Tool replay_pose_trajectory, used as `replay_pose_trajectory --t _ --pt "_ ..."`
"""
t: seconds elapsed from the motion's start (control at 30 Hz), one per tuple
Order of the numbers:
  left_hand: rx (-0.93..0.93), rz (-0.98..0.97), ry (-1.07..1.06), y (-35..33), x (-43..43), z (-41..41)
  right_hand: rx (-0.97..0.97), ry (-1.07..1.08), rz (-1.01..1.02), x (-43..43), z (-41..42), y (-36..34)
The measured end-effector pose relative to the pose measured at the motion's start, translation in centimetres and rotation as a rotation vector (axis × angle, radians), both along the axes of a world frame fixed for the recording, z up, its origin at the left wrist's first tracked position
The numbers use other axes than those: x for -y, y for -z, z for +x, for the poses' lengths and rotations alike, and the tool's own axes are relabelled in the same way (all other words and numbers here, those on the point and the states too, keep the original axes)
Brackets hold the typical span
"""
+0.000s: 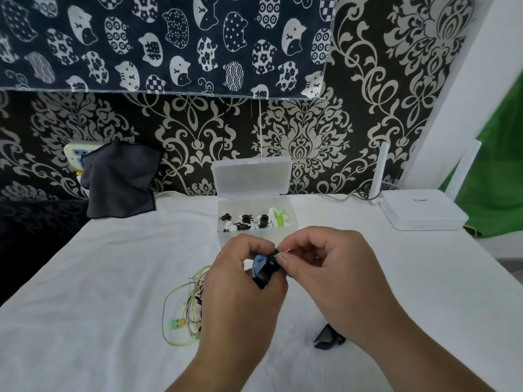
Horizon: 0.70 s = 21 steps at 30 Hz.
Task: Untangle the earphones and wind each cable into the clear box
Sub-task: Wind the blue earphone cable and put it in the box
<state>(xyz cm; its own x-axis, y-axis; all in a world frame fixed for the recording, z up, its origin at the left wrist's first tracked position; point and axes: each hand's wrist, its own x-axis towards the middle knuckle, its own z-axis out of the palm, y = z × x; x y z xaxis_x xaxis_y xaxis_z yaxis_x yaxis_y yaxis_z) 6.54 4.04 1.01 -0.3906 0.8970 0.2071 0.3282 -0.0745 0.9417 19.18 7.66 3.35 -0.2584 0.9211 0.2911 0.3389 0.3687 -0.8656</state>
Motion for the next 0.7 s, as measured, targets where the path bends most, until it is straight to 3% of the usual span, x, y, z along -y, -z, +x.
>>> replay_pose_trajectory --t 0.27,0.43,0.7 --pt "-0.023 0.070 -0.010 0.1 0.1 0.1 -0.031 0.038 0.154 0.1 -0.9 1.0" --pt "0.395 0.088 0.187 -0.3 -0.2 -0.4 -0.083 0.042 0.124 -0.2 -0.7 1.0" --pt "0.516 0.069 0.036 -0.2 -0.4 0.0 -0.063 0.053 0.060 -0.1 -0.9 1.2"
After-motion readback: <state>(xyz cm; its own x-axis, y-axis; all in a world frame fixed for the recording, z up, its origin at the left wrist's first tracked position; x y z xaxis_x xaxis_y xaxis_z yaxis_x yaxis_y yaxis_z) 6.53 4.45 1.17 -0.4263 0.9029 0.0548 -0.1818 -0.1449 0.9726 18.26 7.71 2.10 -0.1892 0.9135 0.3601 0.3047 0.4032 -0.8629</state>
